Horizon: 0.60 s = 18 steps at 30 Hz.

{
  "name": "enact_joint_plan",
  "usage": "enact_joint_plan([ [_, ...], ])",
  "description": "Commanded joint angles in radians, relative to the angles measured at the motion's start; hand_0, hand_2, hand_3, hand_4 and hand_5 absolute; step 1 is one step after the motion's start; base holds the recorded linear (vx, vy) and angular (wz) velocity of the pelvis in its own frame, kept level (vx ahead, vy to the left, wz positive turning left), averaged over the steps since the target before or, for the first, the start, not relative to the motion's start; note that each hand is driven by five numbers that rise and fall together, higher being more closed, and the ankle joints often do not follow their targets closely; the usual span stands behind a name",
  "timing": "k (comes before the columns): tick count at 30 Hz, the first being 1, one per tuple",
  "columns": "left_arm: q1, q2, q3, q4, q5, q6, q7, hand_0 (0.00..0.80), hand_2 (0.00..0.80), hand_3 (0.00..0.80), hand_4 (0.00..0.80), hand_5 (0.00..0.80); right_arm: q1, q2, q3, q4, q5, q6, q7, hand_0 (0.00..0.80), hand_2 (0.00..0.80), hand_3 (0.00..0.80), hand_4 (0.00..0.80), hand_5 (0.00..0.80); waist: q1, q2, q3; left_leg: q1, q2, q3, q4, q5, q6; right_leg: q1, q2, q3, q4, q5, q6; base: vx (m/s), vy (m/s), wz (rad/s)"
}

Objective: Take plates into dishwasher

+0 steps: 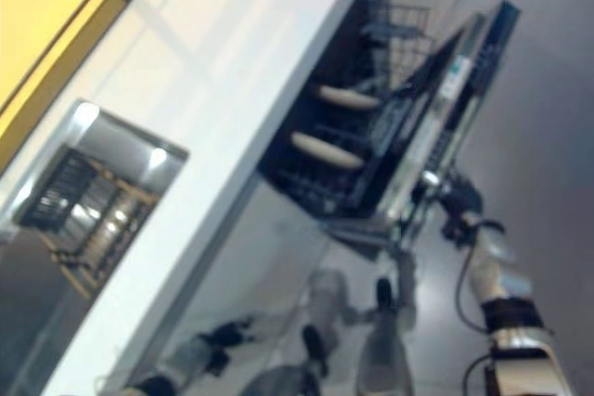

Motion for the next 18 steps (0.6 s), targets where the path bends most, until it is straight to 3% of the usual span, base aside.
enact_joint_plan([
  [1,-0.063,0.057,-0.056,0.008,0.029,0.012,0.006,0.0,0.0,0.0,0.0,0.0,-0.289,0.095,0.188,-0.077,-0.033,-0.044,0.189,0.0,0.0,0.0,0.0,0.0,0.121,-0.046,-0.022,-0.056,-0.018,-0.001,0.012,0.056,-0.009,0.043,-0.074,0.036,0.161,-0.202,0.048,0.0,0.0,0.0],
  [10,-0.045,0.067,-0.043,0.014,0.024,0.001,0.011,0.0,0.0,0.0,0.0,0.0,-0.263,0.12,0.223,-0.075,-0.051,-0.044,0.221,0.0,0.0,0.0,0.0,0.0,0.136,-0.055,-0.013,-0.052,-0.03,-0.013,0.01,0.05,0.0,0.05,-0.083,0.031,0.165,-0.199,0.053,0.039,0.048,0.04],
  [18,-0.024,0.069,-0.028,0.022,0.016,-0.007,0.025,0.0,0.0,0.0,0.0,0.0,-0.247,0.127,0.216,-0.043,-0.053,-0.056,0.231,0.0,0.0,0.0,0.0,0.0,0.158,-0.076,-0.018,-0.039,-0.036,-0.025,0.017,0.041,0.009,0.074,-0.091,0.014,0.171,-0.203,0.054,0.049,0.031,0.25],
])
